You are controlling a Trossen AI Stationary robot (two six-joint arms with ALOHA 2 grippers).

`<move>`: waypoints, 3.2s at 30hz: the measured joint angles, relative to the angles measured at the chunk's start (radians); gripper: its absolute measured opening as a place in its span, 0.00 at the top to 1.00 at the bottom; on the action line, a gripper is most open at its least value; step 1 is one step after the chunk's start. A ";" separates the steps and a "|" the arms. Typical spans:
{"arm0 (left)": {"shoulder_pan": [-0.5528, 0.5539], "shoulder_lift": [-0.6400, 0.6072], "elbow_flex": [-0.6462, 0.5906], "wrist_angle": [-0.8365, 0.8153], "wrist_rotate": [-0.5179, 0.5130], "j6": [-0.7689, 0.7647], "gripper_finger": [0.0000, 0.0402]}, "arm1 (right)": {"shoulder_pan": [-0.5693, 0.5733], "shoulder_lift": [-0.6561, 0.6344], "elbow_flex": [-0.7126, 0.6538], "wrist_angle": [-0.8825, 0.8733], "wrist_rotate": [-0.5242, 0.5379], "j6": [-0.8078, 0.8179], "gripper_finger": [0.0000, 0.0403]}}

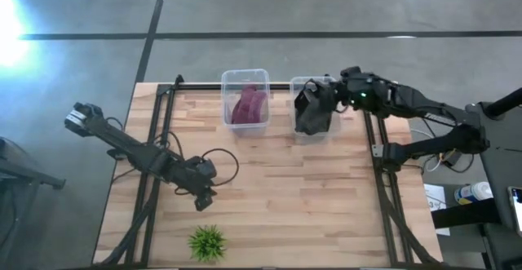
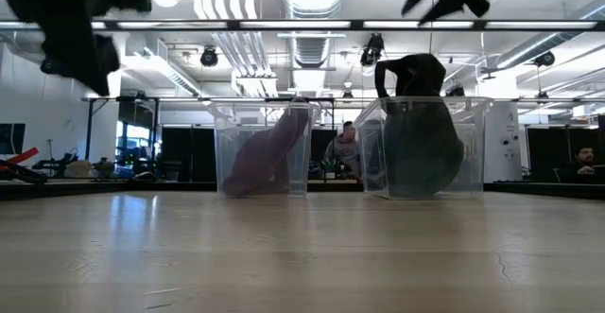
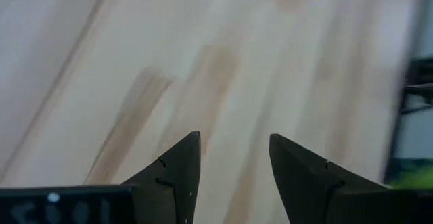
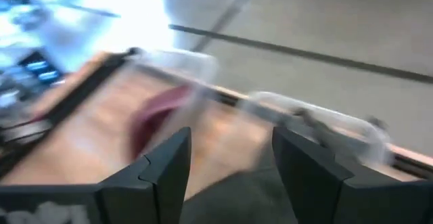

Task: Pick & Place hat
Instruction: Return to Home Position

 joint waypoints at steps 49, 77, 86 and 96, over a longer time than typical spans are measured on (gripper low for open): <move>0.460 -1.088 -0.520 0.282 0.127 0.537 0.58 | 0.565 -0.032 -0.283 0.570 0.080 0.070 0.50; 0.460 -1.134 -0.792 0.696 0.016 0.581 0.58 | 0.562 -0.032 -0.289 0.496 0.168 0.158 0.50; 0.460 -1.117 -0.792 0.650 0.018 0.491 0.58 | 0.562 -0.032 -0.290 0.499 0.167 0.102 0.50; 0.460 -1.115 -0.792 0.649 0.018 0.491 0.58 | 0.557 -0.038 -0.337 0.566 0.156 -0.143 0.50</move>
